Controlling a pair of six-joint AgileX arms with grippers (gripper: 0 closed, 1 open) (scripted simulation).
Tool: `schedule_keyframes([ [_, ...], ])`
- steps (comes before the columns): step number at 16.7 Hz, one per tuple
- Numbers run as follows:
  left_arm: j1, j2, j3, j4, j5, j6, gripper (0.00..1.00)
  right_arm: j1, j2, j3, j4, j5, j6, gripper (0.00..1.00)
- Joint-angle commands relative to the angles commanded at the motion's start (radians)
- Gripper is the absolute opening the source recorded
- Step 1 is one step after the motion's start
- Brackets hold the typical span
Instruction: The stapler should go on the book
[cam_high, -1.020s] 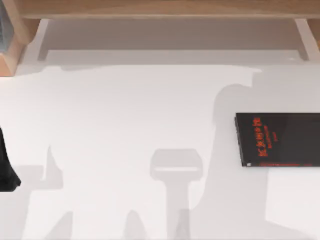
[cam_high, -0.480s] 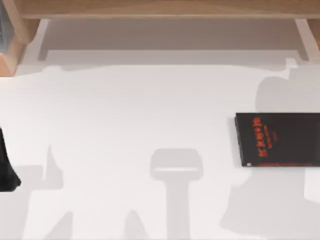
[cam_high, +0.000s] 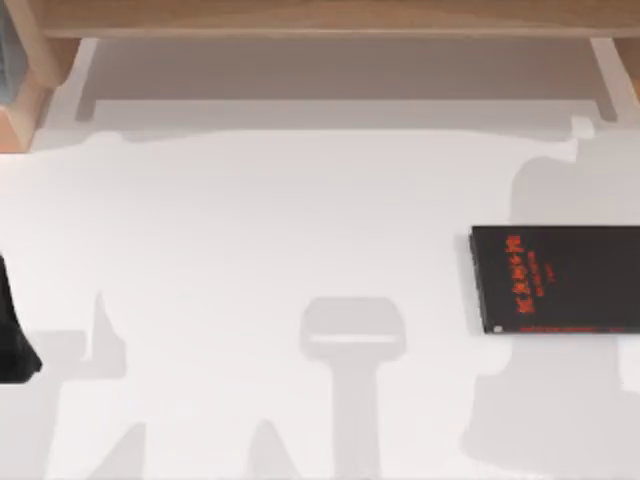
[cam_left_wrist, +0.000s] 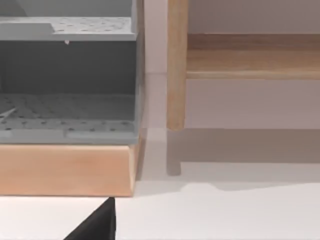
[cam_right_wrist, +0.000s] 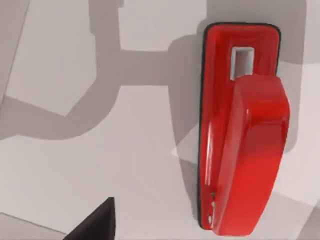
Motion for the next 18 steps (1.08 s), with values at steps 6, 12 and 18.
schedule_keyframes([
  [6,0.0,0.0,0.0,0.0,0.0,0.0,1.0,0.0,0.106,0.215,-0.106,0.002,0.002,1.0],
  [12,0.0,0.0,0.0,0.0,0.0,0.0,1.0,0.014,0.232,0.322,-0.087,0.007,0.022,1.0],
  [18,0.0,0.0,0.0,0.0,0.0,0.0,1.0,0.016,0.27,0.336,-0.067,0.008,0.024,1.0],
])
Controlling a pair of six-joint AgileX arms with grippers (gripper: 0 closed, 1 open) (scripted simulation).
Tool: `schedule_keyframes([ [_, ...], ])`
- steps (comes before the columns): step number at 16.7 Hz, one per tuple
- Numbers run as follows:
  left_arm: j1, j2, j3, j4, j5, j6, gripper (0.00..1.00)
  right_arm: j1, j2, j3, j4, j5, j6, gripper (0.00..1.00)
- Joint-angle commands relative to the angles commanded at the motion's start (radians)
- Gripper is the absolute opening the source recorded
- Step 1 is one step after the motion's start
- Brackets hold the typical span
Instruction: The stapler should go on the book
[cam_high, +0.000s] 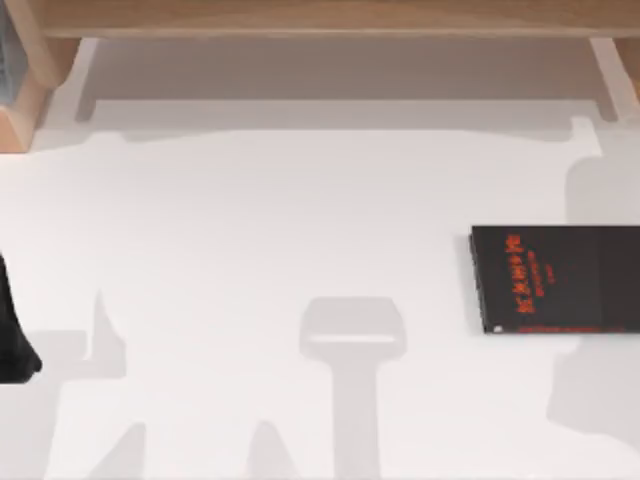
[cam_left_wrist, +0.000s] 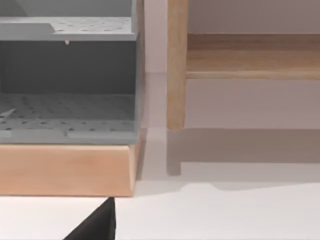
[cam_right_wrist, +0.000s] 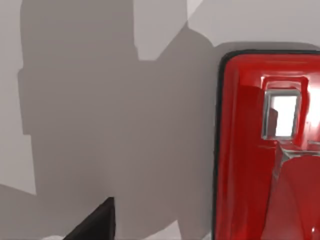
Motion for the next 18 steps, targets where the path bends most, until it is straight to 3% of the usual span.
schedule_keyframes([
  [1,0.0,0.0,0.0,0.0,0.0,0.0,1.0,0.0,0.0,0.0,0.0,0.0,0.0,1.0],
  [14,0.0,0.0,0.0,0.0,0.0,0.0,1.0,0.0,0.0,0.0,0.0,0.0,0.0,0.02],
  [18,0.0,0.0,0.0,0.0,0.0,0.0,1.0,0.0,0.0,0.0,0.0,0.0,0.0,0.0],
])
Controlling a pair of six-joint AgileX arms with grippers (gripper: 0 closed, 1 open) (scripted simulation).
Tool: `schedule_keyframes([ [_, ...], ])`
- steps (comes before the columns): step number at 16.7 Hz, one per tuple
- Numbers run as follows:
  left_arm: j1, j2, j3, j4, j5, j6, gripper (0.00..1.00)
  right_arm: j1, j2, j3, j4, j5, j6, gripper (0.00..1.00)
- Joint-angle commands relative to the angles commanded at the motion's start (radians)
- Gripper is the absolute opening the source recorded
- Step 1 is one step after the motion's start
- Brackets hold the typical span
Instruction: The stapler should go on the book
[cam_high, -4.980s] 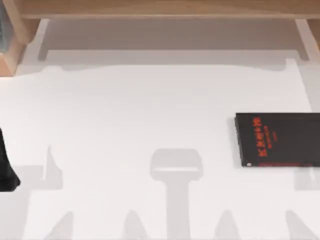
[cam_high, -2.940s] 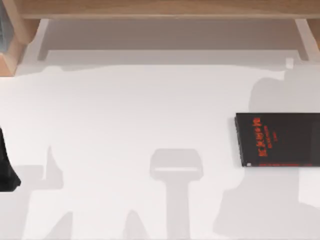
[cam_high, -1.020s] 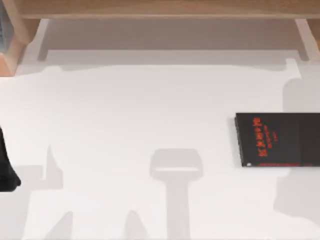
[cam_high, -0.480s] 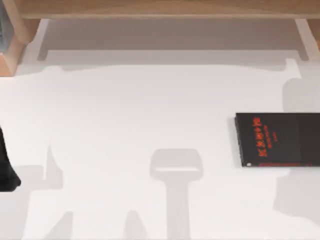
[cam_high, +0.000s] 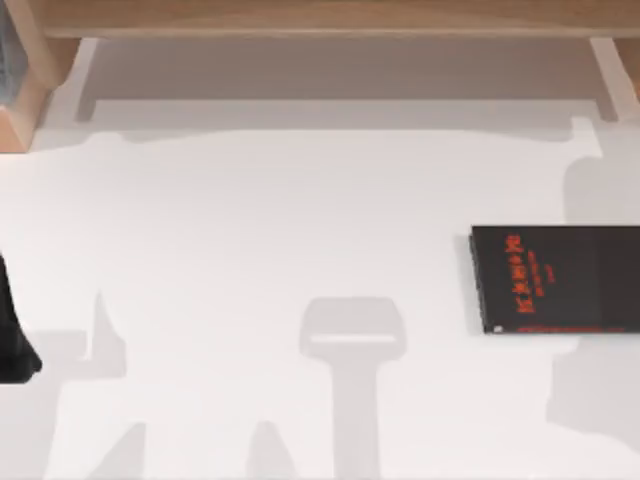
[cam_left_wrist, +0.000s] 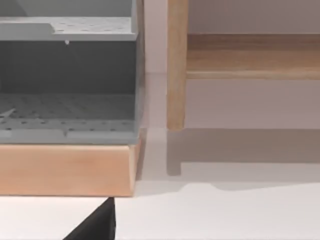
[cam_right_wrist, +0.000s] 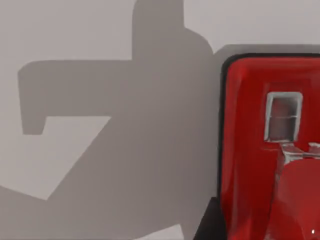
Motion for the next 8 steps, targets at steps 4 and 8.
schedule_keyframes([
  [4,0.0,0.0,0.0,0.0,0.0,0.0,1.0,0.0,0.0,0.0,0.0,0.0,0.0,0.0],
  [8,0.0,0.0,0.0,0.0,0.0,0.0,1.0,-0.005,-0.027,-0.003,-0.006,-0.001,0.003,0.0],
])
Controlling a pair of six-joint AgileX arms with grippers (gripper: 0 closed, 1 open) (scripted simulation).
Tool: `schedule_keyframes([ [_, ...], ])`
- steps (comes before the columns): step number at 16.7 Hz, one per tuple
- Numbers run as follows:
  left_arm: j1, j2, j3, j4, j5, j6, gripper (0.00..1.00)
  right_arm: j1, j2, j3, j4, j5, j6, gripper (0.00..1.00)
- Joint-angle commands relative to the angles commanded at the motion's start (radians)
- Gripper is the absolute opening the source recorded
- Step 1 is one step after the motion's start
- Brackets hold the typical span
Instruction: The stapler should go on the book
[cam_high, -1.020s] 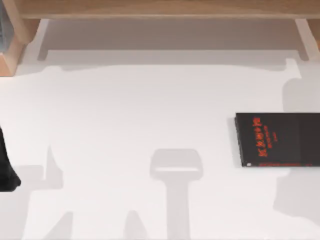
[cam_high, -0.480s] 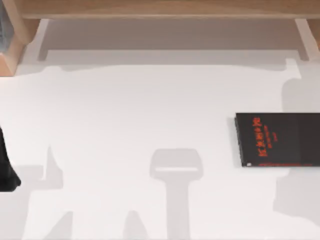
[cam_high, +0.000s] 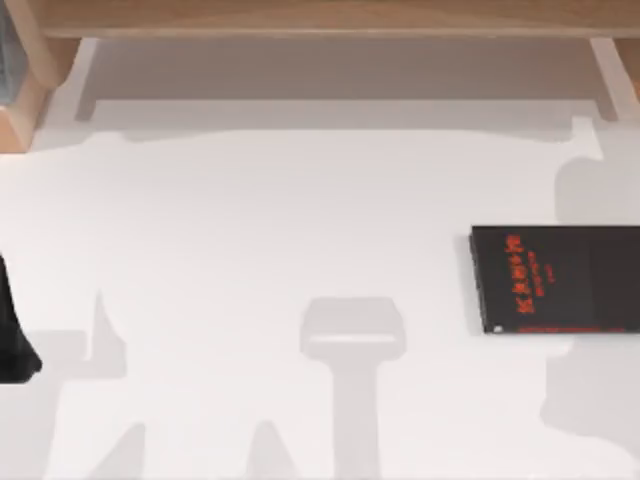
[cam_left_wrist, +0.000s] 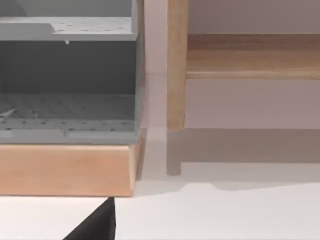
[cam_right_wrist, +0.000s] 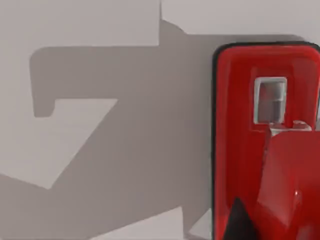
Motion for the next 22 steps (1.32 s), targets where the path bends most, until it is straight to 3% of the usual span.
schedule_keyframes([
  [8,0.0,0.0,0.0,0.0,0.0,0.0,1.0,0.008,-0.299,-0.263,0.026,0.008,0.101,0.0],
  [15,0.0,0.0,0.0,0.0,0.0,0.0,1.0,0.1,-0.659,-0.727,0.166,0.017,0.306,0.0],
  [22,0.0,0.0,0.0,0.0,0.0,0.0,1.0,0.282,-0.958,-1.247,0.401,0.023,0.558,0.0],
])
